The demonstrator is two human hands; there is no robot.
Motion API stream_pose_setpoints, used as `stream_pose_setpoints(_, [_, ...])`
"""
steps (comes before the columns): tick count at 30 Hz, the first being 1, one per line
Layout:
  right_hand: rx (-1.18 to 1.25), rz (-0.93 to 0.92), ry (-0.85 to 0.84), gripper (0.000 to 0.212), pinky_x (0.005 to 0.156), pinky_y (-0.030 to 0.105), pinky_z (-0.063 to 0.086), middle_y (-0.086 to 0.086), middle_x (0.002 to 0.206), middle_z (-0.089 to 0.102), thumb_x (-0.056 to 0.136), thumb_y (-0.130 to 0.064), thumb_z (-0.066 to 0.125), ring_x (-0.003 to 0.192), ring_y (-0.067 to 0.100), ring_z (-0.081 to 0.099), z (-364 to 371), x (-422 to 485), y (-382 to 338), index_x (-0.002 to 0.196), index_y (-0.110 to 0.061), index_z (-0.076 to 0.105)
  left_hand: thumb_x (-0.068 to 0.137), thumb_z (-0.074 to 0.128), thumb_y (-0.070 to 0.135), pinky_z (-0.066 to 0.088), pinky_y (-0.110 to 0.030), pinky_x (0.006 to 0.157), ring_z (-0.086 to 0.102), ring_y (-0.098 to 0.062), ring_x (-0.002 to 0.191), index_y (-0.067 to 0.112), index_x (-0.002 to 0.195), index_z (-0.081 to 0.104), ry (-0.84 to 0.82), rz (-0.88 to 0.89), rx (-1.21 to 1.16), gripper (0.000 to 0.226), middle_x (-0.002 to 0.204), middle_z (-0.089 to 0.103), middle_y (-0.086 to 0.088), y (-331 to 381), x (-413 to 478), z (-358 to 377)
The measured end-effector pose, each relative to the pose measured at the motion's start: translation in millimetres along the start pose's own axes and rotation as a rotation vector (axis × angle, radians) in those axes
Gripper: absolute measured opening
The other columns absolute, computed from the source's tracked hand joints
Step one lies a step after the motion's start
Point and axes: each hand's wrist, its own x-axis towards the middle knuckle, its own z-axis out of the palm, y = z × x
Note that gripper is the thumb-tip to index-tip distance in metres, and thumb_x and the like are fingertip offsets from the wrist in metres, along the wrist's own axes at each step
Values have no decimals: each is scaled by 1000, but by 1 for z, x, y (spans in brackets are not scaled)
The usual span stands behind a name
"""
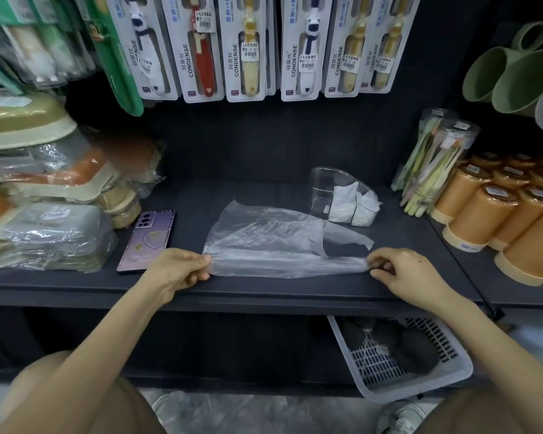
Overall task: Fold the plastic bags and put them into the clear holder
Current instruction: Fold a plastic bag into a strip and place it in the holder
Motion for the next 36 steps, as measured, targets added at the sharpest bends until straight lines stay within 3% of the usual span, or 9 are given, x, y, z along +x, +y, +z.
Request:
stream_pose_setpoints(3, [41,-45,157,35,87,39,45,-2,112,65,85,-17,68,102,26,56,3,-4,-10,119,-20,64,91,65,11,41,-12,38,58,-7,43,1,89,64,-13,-9,13,11,61,62,-4,4,-7,3])
stream_pose_setpoints(6, [44,-79,309,29,80,41,47,2,100,68,86,-24,68,90,29,59,16,-8,-24,114,-16,67,87,68,9,41,-13,41,58,-8,48,3,94,64,-58,-5,77,10,72,67,-8,6,-17,2])
stream_pose_setpoints(9, [145,43,207,24,67,30,41,-7,73,60,89,-28,66,75,18,57,20,-8,-29,109,-16,67,83,72,5,39,-13,42,55,-5,48,2,99,63,-71,54,259,19,72,72,-6,1,-22,0])
stream_pose_setpoints(16, [202,189,33,18,60,23,39,-6,73,60,83,-25,73,70,10,57,14,-20,-13,100,-18,70,78,79,27,40,-26,60,57,-15,70,17,128,45,-34,91,532,62,88,67,-10,1,-33,-4])
stream_pose_setpoints(20, [193,105,163,15,63,19,42,-5,82,67,86,-33,68,74,9,59,3,-19,-14,89,-19,73,85,68,34,42,-36,87,56,-28,100,11,125,58,258,534,805,47,107,57,-10,9,-23,1])
stream_pose_setpoints(24, [209,40,403,21,76,32,43,4,93,67,92,-29,59,86,23,60,0,12,-30,95,-13,72,91,40,41,38,-36,100,56,-33,115,2,118,64,109,827,878,54,122,61,-13,14,-2,32])
stream_pose_setpoints(29, [26,116,162,23,79,35,49,-9,80,68,86,-45,65,87,23,63,14,53,-27,73,-25,70,103,31,38,12,-29,117,9,-21,149,6,151,22,-12,697,990,58,159,21,-8,6,26,68])
stream_pose_setpoints(32, [237,145,73,26,64,31,44,-6,65,65,83,-33,72,70,16,62,8,59,-14,64,-16,70,100,24,55,7,-28,119,-2,-14,149,14,154,11,-96,665,1125,70,161,9,0,-3,43,58])
stream_pose_setpoints(36, [669,191,-47,22,57,21,46,3,57,65,85,-14,71,55,9,56,-5,61,3,67,-2,68,62,-13,91,-10,-26,117,-9,-8,146,24,154,2,-205,724,1307,115,157,-5,11,-11,53,41])
